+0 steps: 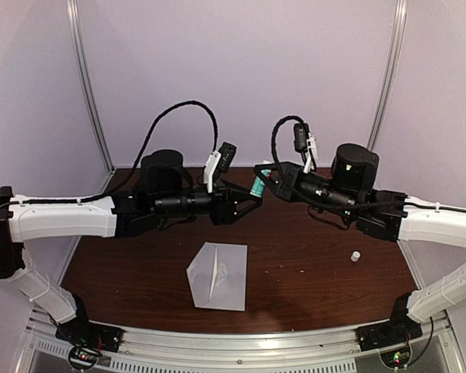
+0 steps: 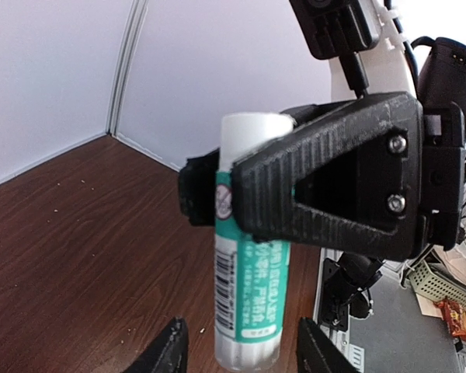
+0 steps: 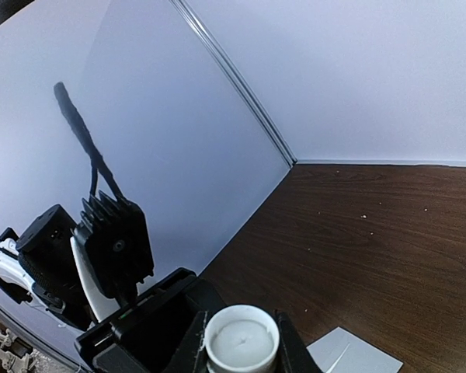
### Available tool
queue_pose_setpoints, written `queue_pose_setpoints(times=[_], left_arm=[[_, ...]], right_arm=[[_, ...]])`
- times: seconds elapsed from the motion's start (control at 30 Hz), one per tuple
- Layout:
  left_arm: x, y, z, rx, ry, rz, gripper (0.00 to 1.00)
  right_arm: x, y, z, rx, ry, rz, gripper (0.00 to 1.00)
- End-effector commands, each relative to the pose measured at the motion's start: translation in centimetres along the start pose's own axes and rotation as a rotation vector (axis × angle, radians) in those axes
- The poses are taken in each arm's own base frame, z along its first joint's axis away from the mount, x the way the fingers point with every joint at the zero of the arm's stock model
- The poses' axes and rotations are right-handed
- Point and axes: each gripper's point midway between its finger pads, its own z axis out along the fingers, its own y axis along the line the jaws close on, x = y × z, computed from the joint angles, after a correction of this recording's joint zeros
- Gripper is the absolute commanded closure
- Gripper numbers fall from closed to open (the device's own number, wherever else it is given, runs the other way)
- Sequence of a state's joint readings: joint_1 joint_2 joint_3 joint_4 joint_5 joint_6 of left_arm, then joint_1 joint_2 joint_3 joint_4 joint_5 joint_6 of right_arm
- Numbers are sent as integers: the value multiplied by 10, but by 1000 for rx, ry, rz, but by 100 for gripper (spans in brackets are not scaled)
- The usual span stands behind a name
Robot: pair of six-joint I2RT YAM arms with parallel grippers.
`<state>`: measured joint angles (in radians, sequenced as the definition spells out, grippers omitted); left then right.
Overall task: Place the letter into the envelope and seal it
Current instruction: Unscrew the solid glue.
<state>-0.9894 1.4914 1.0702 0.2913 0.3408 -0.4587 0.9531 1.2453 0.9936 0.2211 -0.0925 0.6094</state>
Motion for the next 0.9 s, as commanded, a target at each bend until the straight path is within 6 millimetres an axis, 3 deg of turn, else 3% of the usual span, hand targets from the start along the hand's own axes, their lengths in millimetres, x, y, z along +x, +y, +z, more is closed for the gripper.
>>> queue_pose_setpoints(times=[0.0, 0.23, 0.4, 0.63, 0.87], left_arm=[[-21, -13, 2, 51, -62, 20, 56], [-19, -8, 4, 34, -60, 3, 78], [-15, 6, 8, -42, -38, -15, 90], [-1, 40, 11, -215, 11, -50, 97], [14, 67, 11, -353, 62, -78, 100]], right_arm=[[2, 4, 1, -31, 12, -8, 100], [8, 2, 4, -29, 27, -19, 100], [12, -9, 9, 40, 31, -24, 100], [19, -32, 20, 261, 38, -56, 100], [41, -38, 42, 437, 73, -86, 100]])
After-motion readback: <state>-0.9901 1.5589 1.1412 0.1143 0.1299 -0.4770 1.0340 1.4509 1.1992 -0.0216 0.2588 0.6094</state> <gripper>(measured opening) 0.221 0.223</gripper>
